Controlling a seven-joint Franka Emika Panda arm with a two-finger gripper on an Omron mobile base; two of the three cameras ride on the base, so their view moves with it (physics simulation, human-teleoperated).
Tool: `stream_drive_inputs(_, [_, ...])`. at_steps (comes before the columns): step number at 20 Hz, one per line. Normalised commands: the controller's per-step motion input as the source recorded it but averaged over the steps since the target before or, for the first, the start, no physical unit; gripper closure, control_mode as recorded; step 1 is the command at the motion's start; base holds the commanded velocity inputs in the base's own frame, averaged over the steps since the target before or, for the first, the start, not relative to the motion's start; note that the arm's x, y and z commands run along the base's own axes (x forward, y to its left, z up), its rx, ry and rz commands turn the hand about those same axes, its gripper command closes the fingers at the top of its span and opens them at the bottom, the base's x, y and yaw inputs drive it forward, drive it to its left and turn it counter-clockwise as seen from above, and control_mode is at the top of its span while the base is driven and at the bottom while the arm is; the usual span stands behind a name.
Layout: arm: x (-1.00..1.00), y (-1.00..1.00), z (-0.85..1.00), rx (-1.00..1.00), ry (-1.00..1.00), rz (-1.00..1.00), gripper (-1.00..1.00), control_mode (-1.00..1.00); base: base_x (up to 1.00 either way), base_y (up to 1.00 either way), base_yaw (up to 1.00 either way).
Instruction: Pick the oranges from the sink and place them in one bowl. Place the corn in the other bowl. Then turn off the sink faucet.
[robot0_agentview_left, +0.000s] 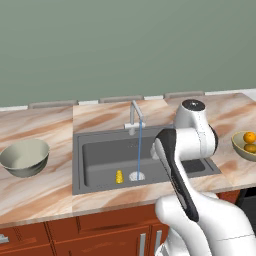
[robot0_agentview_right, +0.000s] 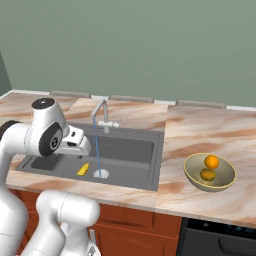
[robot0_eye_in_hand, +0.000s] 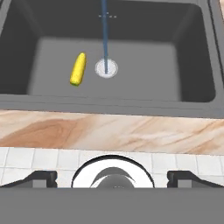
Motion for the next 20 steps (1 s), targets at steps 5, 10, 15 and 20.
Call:
stream_drive_inputs(5, [0.00, 0.71, -0.07, 0.00, 0.01, 0.30, -1.00, -1.00, 0.00, 0.00, 0.00])
stream_drive_inputs(10, [0.04, 0.63, -0.21, 0.00, 0.00, 0.14, -1.00, -1.00, 0.00, 0.00, 0.00])
stream_drive_inputs(15, [0.19, 0.46, -0.14, 0.00, -0.01, -0.01, -1.00, -1.00, 0.00, 0.00, 0.00])
stream_drive_inputs(20, [0.22, 0.28, -0.02, 0.00, 0.00, -0.16, -1.00, -1.00, 0.00, 0.00, 0.00])
